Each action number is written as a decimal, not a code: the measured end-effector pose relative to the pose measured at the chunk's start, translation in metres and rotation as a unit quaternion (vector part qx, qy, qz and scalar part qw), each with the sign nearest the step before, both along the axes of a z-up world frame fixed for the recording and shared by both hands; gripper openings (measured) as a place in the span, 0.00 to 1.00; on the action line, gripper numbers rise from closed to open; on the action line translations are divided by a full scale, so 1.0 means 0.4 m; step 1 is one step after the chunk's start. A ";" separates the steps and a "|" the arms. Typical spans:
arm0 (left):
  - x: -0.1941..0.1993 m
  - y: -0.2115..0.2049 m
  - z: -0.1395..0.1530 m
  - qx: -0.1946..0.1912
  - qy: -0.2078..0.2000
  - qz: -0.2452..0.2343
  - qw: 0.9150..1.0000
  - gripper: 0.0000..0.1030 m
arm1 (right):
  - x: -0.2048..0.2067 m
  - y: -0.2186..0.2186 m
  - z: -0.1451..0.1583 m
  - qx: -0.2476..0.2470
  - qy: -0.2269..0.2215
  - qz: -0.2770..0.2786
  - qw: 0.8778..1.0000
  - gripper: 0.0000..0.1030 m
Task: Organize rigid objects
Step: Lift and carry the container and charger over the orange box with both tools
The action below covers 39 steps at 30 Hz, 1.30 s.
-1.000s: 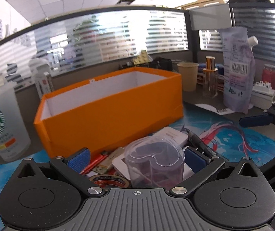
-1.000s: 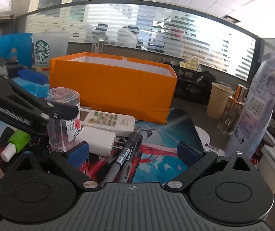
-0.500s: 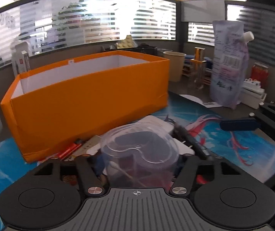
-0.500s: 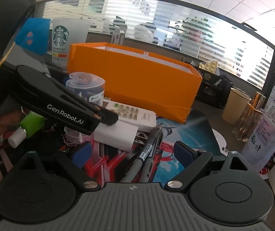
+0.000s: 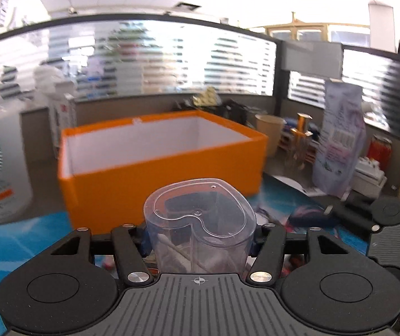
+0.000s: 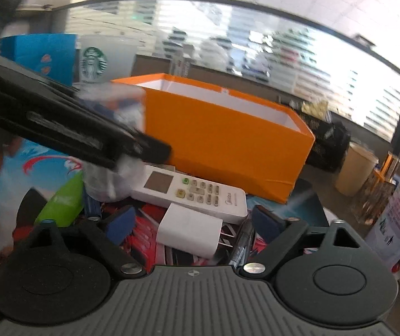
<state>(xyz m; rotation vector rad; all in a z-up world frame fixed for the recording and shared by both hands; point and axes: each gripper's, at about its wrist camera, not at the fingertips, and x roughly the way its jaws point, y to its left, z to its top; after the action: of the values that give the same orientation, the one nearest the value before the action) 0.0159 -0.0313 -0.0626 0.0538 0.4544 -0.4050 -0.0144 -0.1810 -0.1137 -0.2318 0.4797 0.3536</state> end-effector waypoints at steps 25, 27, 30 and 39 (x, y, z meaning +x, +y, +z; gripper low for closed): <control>0.006 0.088 0.008 -0.010 0.000 0.025 1.000 0.56 | 0.045 0.024 -0.011 0.016 0.063 -0.041 0.997 0.49; 0.006 0.092 0.018 -0.011 -0.003 0.029 1.000 0.56 | 0.042 0.023 0.006 0.024 0.057 -0.036 0.997 0.49; 0.006 0.093 0.032 -0.017 -0.005 0.030 0.999 0.56 | 0.036 0.027 0.033 0.028 0.041 -0.030 0.998 0.49; 0.022 0.073 0.107 -0.014 -0.040 0.032 0.999 0.56 | 0.051 0.025 0.139 0.043 -0.019 -0.019 0.999 0.49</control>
<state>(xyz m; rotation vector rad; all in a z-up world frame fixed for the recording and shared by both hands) 0.0247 -0.0022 -0.0197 0.0289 0.3710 -0.3451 0.0058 -0.1712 -0.0580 -0.1461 0.4294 0.3322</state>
